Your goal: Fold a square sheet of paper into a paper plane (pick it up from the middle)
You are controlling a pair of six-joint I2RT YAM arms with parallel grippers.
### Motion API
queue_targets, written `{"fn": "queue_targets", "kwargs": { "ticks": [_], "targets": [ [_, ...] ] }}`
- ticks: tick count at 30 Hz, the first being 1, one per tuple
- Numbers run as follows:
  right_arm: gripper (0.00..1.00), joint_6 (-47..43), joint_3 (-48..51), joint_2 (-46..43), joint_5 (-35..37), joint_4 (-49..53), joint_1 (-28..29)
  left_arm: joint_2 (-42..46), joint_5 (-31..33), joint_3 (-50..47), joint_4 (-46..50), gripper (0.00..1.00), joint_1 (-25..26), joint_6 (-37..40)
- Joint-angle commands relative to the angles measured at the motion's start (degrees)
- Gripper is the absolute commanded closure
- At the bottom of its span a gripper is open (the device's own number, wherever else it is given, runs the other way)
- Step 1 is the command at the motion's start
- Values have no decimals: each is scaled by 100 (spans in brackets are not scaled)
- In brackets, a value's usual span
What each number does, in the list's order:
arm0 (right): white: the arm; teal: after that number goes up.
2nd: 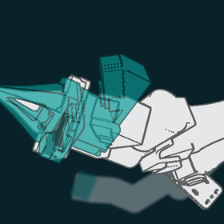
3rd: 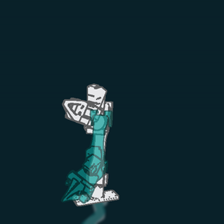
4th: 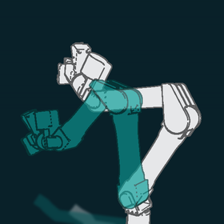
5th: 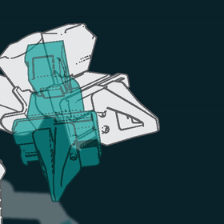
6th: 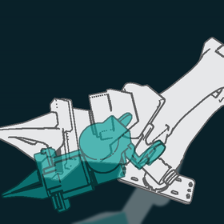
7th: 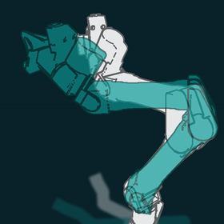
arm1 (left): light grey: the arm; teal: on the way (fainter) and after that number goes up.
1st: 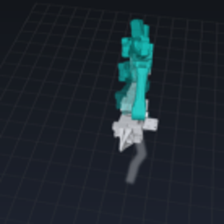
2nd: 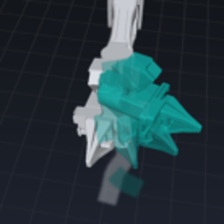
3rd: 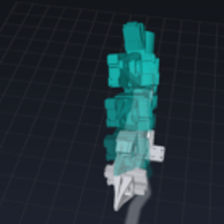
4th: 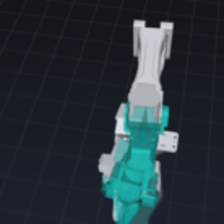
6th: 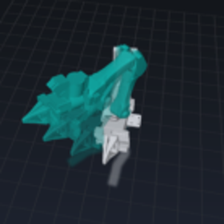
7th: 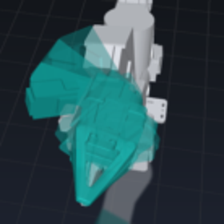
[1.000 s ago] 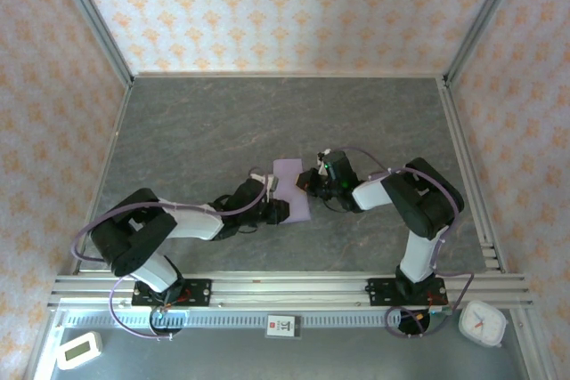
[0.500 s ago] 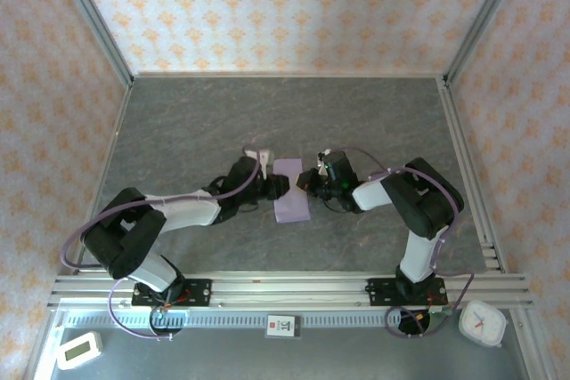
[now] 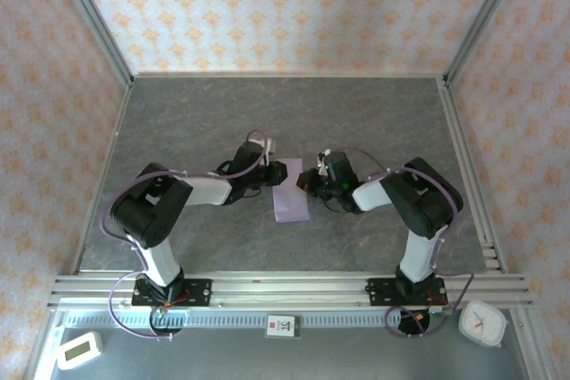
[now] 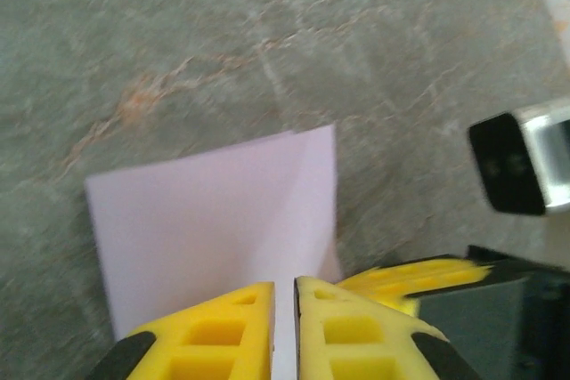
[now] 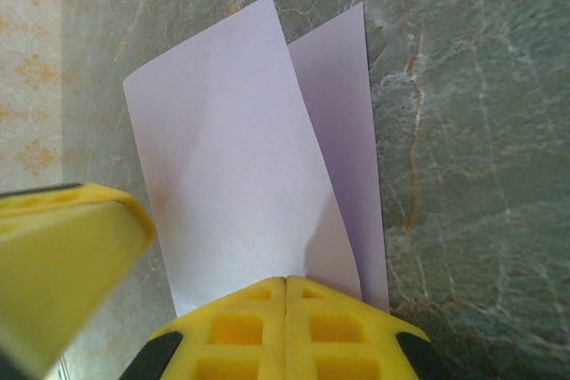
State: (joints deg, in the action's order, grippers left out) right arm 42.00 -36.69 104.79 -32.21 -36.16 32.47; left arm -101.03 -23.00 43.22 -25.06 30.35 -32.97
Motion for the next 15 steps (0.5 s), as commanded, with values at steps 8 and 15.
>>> {"fn": "queue_targets", "kwargs": {
  "ticks": [8, 15],
  "targets": [
    [100, -39, 320, 468, 329, 800, 17, -233, 235, -130, -361, 85, -161, 25],
    [100, -43, 302, 481, 338, 813, 16, 73, 185, 492, 136, 84, -184, 253]
  ]
}}
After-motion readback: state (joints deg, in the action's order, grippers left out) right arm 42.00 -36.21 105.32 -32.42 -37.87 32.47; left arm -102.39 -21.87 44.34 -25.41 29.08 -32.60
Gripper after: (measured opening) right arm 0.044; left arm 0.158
